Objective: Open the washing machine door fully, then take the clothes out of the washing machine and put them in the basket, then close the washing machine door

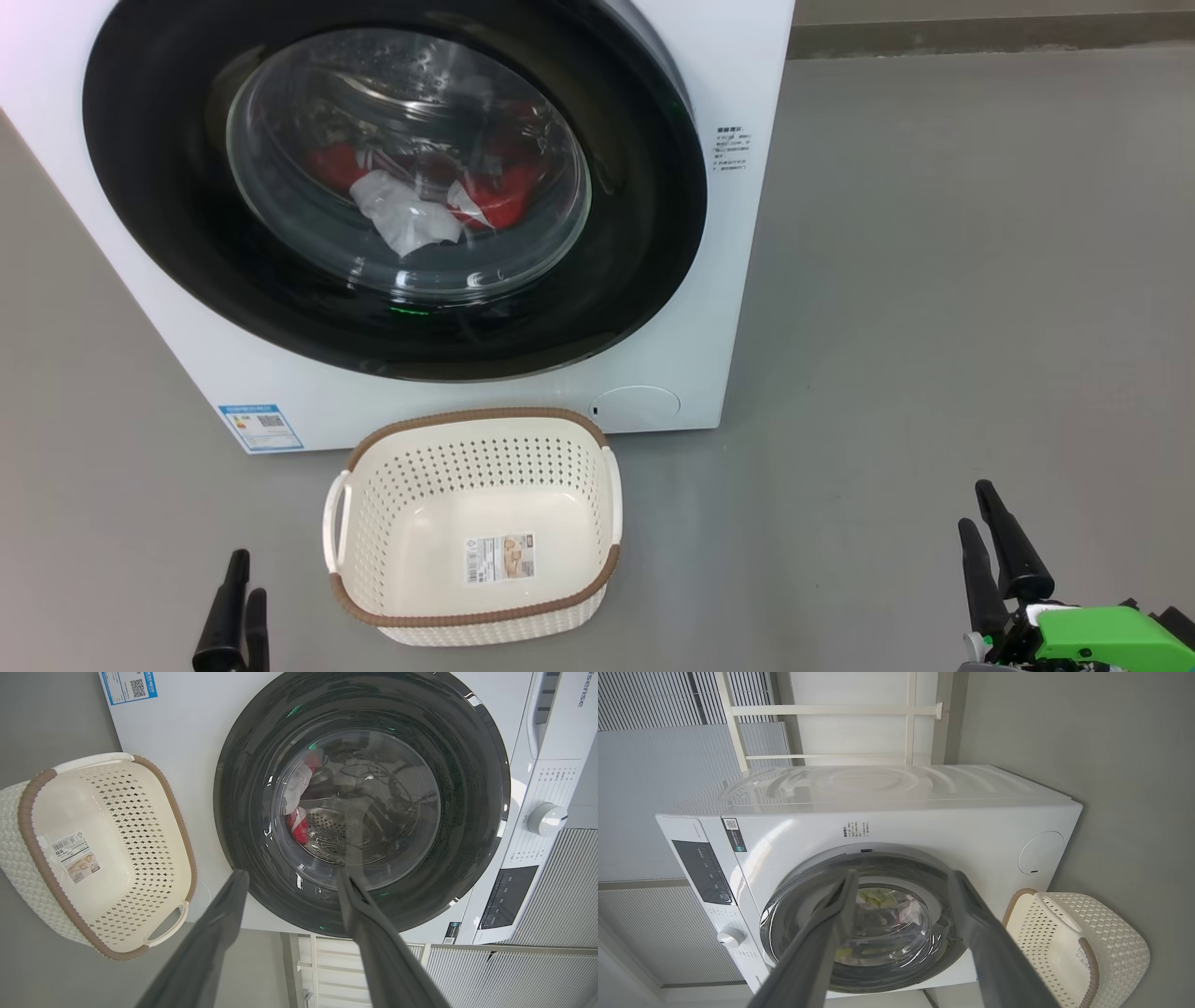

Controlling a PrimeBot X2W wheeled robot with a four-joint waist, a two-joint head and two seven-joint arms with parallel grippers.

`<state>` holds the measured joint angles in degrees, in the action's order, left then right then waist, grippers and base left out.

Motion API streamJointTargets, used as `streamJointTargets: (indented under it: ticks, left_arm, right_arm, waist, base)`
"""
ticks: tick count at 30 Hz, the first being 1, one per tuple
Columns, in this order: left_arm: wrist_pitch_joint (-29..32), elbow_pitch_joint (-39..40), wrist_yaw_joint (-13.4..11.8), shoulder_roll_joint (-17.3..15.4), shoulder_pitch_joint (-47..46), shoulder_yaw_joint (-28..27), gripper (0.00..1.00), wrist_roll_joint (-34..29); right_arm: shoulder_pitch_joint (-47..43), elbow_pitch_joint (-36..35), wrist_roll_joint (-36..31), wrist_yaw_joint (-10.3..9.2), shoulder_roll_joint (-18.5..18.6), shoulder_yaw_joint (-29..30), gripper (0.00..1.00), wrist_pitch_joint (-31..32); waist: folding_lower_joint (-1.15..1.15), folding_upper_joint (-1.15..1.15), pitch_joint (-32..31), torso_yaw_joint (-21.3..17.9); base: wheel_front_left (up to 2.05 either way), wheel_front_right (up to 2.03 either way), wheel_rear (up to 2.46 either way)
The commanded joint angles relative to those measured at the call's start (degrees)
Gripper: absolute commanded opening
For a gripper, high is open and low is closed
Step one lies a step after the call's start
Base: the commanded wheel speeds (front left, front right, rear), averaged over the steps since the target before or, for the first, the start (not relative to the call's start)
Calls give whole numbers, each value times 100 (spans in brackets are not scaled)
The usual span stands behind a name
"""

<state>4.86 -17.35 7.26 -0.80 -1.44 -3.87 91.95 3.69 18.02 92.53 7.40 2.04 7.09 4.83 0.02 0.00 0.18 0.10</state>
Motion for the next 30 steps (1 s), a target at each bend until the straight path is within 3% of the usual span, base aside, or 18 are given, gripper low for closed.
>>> streamJointTargets:
  ticks: [1,17,30]
  left_arm:
    - [-63,212,6,-79,-175,-11,100,-1]
    - [-341,485,9,-151,-208,120,100,-229]
    - [-557,675,10,-224,-228,212,100,-649]
  right_arm:
    - [203,-209,63,1,44,-59,100,-53]
    - [282,-507,26,2,50,-291,100,-151]
    - [392,-661,-484,3,229,-693,100,-446]
  waist:
    - [-1,0,10,4]
    - [-1,0,43,28]
    - [-1,0,85,61]
  base:
    - [0,0,0]
    - [0,0,0]
    - [0,0,0]
